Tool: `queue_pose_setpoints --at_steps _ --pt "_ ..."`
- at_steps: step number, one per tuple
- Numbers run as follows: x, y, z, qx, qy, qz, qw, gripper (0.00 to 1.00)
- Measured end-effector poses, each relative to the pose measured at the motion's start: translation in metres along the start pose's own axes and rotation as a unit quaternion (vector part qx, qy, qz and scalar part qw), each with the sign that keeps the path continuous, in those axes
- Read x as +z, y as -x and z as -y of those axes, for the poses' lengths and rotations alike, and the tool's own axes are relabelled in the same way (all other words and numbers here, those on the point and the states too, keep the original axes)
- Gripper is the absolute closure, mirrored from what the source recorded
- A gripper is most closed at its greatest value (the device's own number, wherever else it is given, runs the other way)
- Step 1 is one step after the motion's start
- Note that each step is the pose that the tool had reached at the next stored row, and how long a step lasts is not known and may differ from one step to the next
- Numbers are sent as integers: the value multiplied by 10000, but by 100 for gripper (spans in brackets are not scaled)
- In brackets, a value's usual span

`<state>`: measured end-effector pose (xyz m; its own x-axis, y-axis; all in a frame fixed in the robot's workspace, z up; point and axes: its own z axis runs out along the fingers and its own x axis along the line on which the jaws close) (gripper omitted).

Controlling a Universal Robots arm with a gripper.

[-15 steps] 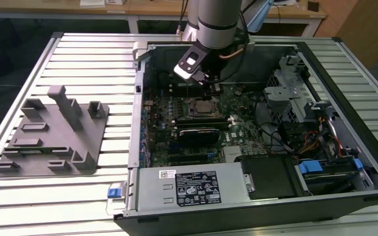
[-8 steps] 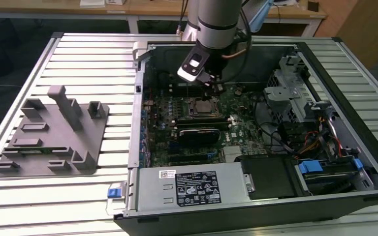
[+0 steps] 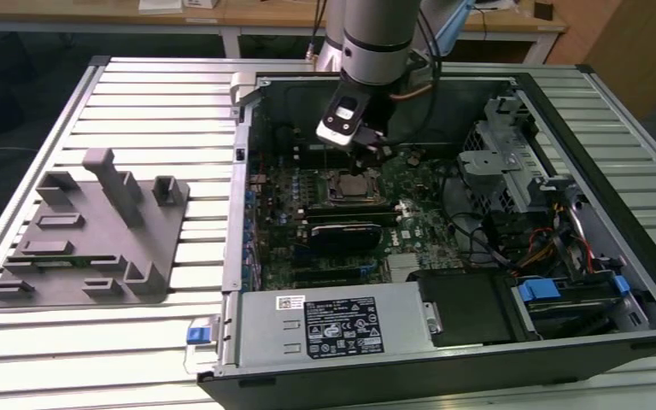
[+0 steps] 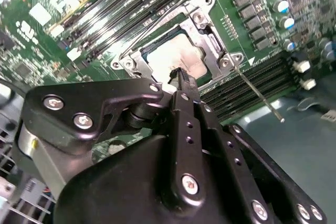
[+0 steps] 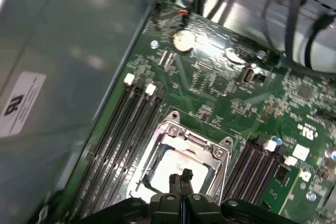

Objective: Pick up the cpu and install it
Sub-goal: 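Close the cpu cover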

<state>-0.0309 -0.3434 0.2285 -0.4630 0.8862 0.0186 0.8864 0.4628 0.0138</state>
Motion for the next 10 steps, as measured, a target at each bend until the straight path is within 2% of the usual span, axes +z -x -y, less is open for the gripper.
queue_pose_setpoints --at_steps 5,10 --pt "1 0 0 -457 -8 -6 9990 89" --pt "2 0 0 -914 -17 -13 9958 89"
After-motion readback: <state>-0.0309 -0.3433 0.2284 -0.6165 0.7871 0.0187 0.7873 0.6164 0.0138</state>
